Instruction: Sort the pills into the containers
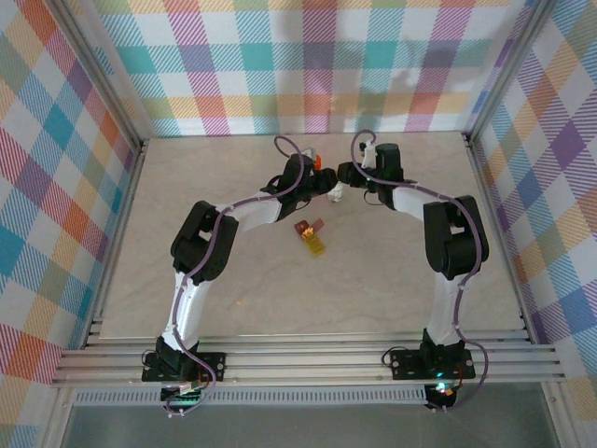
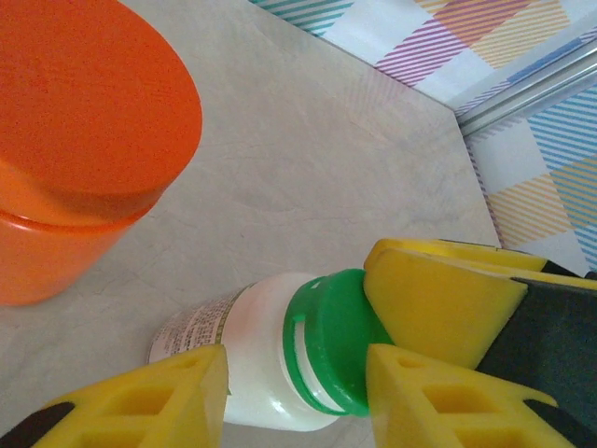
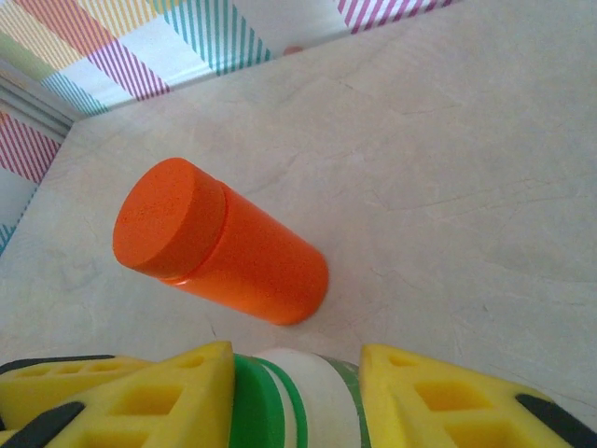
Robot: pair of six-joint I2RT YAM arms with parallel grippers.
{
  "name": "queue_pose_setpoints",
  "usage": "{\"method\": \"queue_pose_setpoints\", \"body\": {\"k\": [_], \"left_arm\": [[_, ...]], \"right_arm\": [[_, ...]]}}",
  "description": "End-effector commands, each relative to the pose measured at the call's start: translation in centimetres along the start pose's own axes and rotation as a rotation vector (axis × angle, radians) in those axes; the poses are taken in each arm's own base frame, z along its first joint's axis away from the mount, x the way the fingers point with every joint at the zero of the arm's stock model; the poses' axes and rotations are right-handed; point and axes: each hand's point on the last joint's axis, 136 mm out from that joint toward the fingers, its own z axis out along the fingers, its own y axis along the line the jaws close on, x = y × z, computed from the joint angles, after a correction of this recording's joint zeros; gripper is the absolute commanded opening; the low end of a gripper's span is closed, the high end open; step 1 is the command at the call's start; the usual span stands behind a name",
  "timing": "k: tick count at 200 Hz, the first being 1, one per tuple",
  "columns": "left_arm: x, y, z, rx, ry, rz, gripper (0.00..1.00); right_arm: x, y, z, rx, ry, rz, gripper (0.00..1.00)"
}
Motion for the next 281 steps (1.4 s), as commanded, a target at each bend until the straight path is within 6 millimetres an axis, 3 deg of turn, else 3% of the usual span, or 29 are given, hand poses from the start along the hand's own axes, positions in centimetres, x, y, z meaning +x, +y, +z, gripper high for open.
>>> {"method": "queue_pose_setpoints", "body": {"k": [1,55,135,192,243,281], "left_arm": [[3.6,2.8,1.2,-0.06,0.075,-0.043,0.4],[8.1,5.3,1.6,-0.098,0.144,-0.127,0.25],[13.0,7.4,2.4,-0.175,0.223,-0.141,0.17],[16.7,9.0,3.0,-0.216,0.28,-0.199,0.15],[16.8,9.9,3.0,-0.251,0.275,-0.203,0.15],[13.5,7.4,3.8,-0.207,0.233,-0.156,0.16]], "right_arm": [[4.4,-1.5,0.1,0.035,0.091,0.043,0.41],[6.6,-2.1,-0.1,0.03,0.105,0.132,0.36],[12.5,-3.8,0.8,0.074,0.18,0.328,0.25],[14.4,-4.8,0.7,0.12,0.209,0.374,0.25],[14.8,-5.6,0.3,0.185,0.236,0.409,0.25],[12.0,-4.9,0.4,0.154,0.191,0.406,0.28]]}}
